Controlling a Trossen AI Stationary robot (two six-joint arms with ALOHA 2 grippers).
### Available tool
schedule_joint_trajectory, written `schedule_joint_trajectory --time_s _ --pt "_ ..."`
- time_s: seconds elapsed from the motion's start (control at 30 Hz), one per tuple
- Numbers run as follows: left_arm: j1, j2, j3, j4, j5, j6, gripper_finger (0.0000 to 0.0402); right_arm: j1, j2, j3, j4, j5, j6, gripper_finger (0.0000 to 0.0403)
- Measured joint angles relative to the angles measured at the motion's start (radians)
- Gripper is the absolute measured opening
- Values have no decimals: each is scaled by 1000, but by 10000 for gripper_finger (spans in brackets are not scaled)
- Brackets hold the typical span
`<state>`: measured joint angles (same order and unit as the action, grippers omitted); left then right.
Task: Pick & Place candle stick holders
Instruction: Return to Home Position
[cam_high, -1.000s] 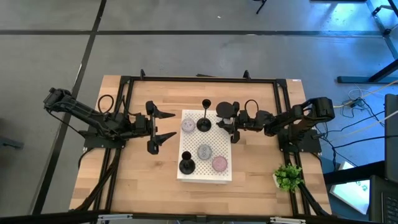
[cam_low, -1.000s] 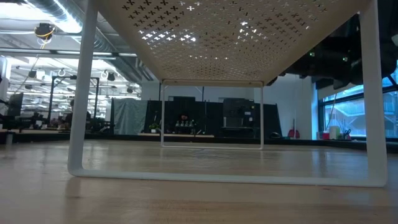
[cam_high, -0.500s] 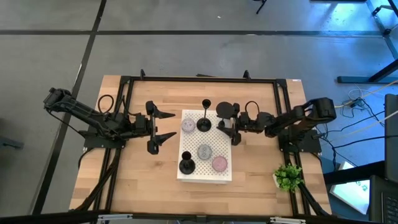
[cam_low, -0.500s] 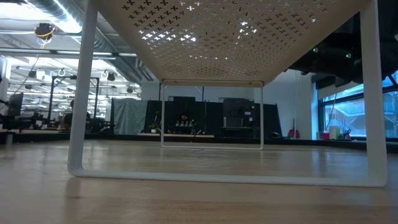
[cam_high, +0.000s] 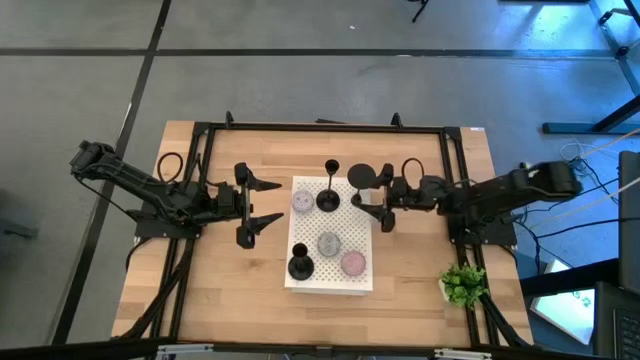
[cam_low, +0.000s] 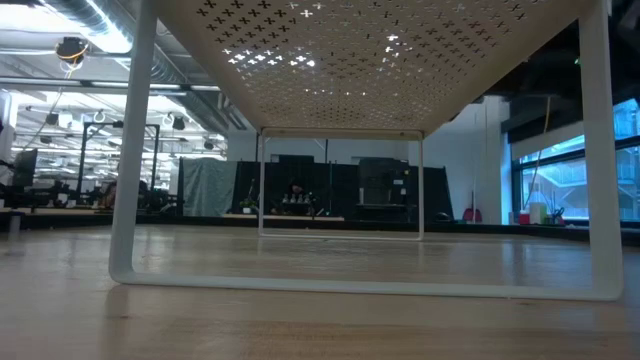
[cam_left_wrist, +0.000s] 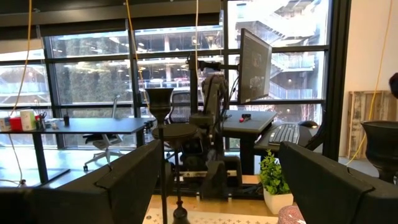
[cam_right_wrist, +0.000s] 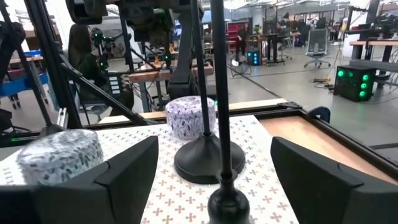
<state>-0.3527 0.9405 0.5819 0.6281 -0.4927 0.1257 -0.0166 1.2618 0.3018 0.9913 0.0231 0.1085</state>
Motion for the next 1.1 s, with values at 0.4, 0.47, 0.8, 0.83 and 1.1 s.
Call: schedule_joint_trajectory --time_s 0.4,0.47,0.8,0.83,1.1 --pt "0 0 0 0 21 -8 322 5 -286 1 -340 -1 0 313" --pt "0 0 0 0 21 -8 322 10 -317 1 -378 -2 0 313" --pt "0 0 0 0 21 -8 322 46 -403 1 -390 -9 17 313" --pt "0 0 0 -1 21 -8 322 51 -403 1 -392 -9 13 313" --pt "0 0 0 0 21 -8 322 56 -403 1 -326 -8 29 313"
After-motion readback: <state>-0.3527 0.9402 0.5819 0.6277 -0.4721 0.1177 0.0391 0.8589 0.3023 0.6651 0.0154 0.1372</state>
